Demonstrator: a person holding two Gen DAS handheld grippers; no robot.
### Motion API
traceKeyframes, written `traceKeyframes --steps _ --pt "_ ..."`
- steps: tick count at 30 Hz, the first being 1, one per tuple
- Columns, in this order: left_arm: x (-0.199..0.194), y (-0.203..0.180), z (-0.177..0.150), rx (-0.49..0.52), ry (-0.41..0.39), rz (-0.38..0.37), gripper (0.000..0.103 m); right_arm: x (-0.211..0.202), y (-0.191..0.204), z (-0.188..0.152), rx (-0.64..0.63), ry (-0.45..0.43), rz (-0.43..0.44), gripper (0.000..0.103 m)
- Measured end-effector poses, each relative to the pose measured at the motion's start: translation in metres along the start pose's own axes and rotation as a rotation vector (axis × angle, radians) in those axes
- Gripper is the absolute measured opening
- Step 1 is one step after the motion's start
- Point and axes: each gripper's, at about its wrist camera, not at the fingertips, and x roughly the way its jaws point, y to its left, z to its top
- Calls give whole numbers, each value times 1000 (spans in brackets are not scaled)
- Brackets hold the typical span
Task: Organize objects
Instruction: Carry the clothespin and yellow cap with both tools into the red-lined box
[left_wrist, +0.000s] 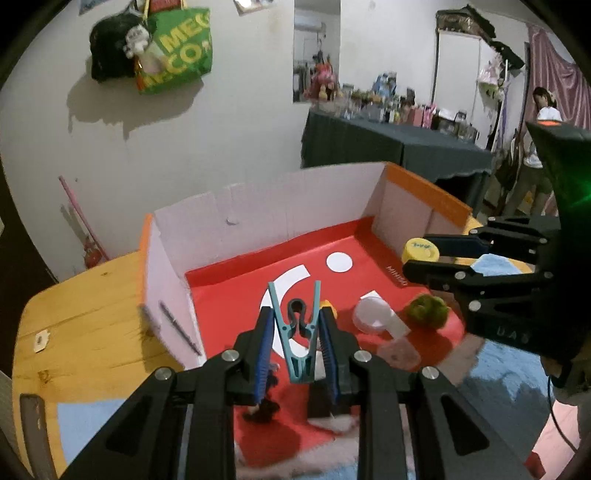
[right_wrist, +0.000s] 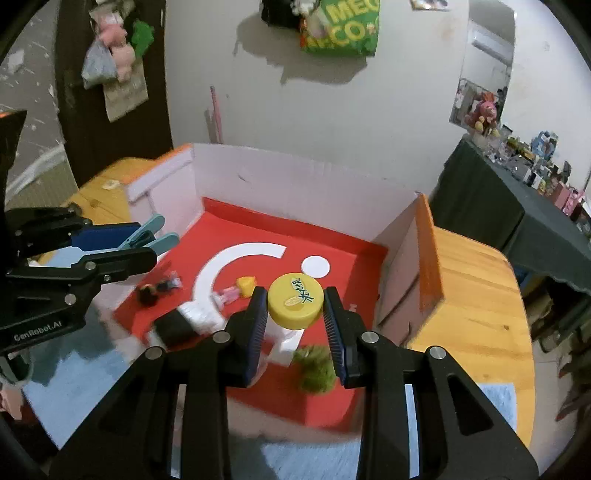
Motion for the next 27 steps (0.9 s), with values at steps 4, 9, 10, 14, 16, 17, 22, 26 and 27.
traceKeyframes --steps 4,9,10,14,16,17,22,26,27 --pt "29 7 9 -12 77 -22 26 28 -3 10 -2 74 2 29" --pt "51 11 10 -14 136 -14 26 59 -8 15 -12 167 -9 29" --pt "54 12 10 -14 146 -9 26 64 -9 16 -11 186 -7 29" --pt "69 16 9 -24 186 -3 26 84 -14 18 0 240 -8 29" --pt "76 19 9 -30 203 5 26 92 -18 18 4 268 -14 29" --pt "79 21 8 -33 214 6 26 96 -20 18 7 278 -17 29" --pt "88 27 5 -58 249 -4 26 105 -28 17 29 315 3 29" --pt "89 25 3 -45 271 4 26 111 -28 15 16 349 10 29" --pt "90 26 3 -48 281 5 26 113 -28 14 18 359 15 29"
